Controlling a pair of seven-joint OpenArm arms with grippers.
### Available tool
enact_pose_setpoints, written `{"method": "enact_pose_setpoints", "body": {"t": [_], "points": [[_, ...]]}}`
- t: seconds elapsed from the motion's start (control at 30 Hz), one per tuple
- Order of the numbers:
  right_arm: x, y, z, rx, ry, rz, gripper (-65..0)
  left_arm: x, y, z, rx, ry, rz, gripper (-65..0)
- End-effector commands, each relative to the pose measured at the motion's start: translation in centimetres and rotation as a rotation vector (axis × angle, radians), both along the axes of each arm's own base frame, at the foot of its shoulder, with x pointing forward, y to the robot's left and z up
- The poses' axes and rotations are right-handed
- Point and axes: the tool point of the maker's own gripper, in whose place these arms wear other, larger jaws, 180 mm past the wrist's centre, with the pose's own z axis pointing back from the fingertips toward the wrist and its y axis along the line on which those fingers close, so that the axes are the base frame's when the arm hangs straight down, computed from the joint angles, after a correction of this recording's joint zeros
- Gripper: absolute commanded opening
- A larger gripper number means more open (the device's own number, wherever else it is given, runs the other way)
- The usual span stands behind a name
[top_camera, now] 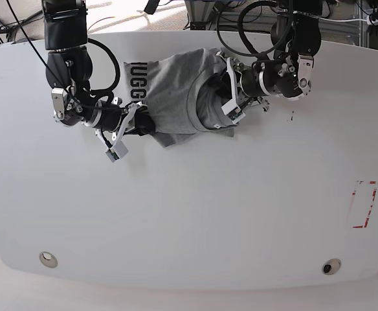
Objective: Fold the T-shirt properly
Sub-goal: 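Grasp the folded shirt with both grippers and lift it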
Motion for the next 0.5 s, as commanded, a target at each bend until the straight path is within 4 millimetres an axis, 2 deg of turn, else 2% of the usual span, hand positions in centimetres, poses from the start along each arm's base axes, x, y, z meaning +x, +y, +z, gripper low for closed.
{"method": "enact_pose_setpoints", "body": {"t": [0.0, 0.07, 0.17, 0.3, 0.37, 0.47], "points": [[1.0, -1.3, 0.8, -0.023, -0.043, -0.006, -59.6, 1.7, 1.1, -0.4, 0.037, -0.031, 0.022, -48.7], [0.4, -1.5, 0.3, -0.026, -0.028, -0.006, -59.8, 2.6, 1.9, -1.2, 0.065, -0.035, 0.029, -48.7], [-0.7, -2.0, 0.3, -0.046, -0.029, 0.007, -59.8, 5.0, 2.7, -1.9, 0.098, -0.043, 0.043, -48.7], [-2.6, -0.9, 0.8, -0.038, -0.04, 0.035, -59.8, 8.1, 3.7, -2.7, 0.132, -0.027, 0.059, -48.6], [-3.7, -0.1, 0.8, -0.031, -0.037, 0.052, -59.8, 10.7, 4.0, -2.1, 0.132, -0.038, 0.071, -48.6], [-4.7, 1.5, 0.6, 0.009, -0.024, 0.05, -59.8, 13.5, 4.1, -0.4, 0.128, -0.077, 0.081, -48.6]]}}
